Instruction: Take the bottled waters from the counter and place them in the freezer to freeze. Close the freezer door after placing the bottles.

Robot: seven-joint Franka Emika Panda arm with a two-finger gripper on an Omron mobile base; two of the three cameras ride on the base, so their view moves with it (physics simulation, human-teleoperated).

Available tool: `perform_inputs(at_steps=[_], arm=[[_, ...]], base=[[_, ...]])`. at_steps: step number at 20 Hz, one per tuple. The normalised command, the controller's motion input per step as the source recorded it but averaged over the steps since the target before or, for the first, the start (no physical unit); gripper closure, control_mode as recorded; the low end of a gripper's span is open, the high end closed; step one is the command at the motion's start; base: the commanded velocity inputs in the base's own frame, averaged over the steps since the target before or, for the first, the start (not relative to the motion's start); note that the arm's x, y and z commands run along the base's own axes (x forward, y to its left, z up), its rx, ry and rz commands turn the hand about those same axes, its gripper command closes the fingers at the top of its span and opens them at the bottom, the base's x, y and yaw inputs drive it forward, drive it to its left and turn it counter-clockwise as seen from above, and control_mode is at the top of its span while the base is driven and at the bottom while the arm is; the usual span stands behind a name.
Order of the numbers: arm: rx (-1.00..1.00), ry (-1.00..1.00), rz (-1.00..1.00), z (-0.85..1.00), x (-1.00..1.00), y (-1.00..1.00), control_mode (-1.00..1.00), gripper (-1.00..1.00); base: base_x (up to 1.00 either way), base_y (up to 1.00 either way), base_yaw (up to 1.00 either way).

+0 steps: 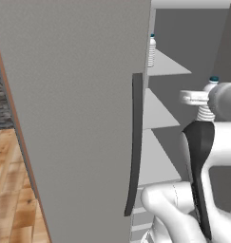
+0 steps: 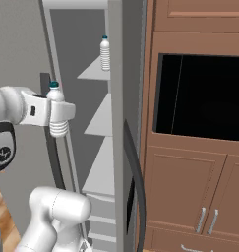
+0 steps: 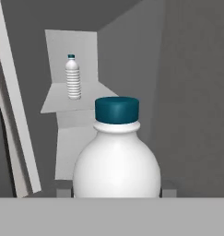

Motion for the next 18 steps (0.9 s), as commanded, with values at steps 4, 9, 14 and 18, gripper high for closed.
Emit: perform_inputs(at_steps=[4,9,14,18], arm=[[0.09,0.07,0.09,0.08,0.26,-0.23,-1.0,1.0],[0.03,-0.03,0.12,0.04,0.26,-0.27,-1.0,1.0],[0.0,0.0,0.17,0.0,0.28,-0.1,-1.0,1.0],[0.0,-0.01,0.07,0.0,0.37,0.0,-1.0,1.0]], base=[[0.0,0.0,0.0],[0.0,0.0,0.0],[0.0,0.0,0.0],[0.0,0.0,0.0]])
